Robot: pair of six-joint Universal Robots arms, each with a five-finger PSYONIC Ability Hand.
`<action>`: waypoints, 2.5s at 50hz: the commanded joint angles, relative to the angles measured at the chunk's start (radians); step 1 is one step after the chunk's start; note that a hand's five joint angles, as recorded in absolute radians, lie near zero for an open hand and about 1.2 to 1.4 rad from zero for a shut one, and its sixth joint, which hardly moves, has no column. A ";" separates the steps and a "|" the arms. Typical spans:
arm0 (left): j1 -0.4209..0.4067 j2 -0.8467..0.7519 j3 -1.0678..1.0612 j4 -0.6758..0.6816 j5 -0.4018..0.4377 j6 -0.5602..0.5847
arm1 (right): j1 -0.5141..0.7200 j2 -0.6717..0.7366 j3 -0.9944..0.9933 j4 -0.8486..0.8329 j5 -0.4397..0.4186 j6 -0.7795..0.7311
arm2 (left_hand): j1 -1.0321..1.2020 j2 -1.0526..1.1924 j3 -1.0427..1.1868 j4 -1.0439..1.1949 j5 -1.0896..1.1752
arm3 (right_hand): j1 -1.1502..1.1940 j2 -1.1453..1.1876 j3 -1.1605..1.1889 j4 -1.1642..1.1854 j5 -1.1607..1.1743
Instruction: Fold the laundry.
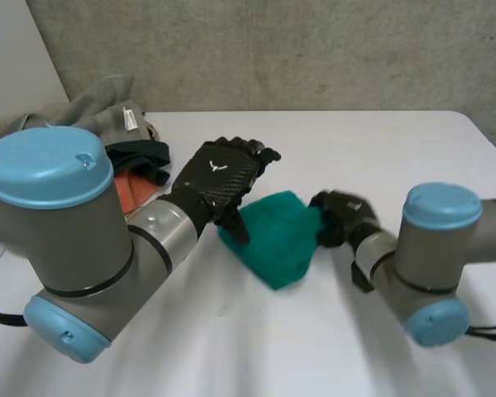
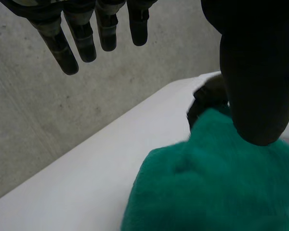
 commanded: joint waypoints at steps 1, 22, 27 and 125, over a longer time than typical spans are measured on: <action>-0.011 0.000 0.060 -0.002 0.001 -0.001 | -0.192 0.097 -0.199 0.007 0.028 -0.009 | 0.016 -0.002 -0.007 0.002 -0.019 | 0.564 0.321 0.215 0.201 0.258; -0.104 -0.034 0.136 -0.002 -0.001 0.002 | -0.555 0.634 -1.169 0.349 0.100 -0.129 | 0.016 -0.002 -0.007 0.002 -0.019 | 0.564 0.321 0.215 0.201 0.258; -0.106 -0.036 0.134 -0.004 -0.001 0.002 | -0.601 0.668 -1.237 0.363 0.055 -0.143 | 0.019 0.001 -0.004 0.005 -0.016 | 0.564 0.321 0.215 0.201 0.258; 0.363 -0.145 0.491 0.058 0.003 -0.013 | -0.415 -0.403 0.336 0.080 -0.425 -0.767 | 1.207 1.190 1.185 1.193 1.173 | -0.658 -0.901 -1.006 -1.020 -0.964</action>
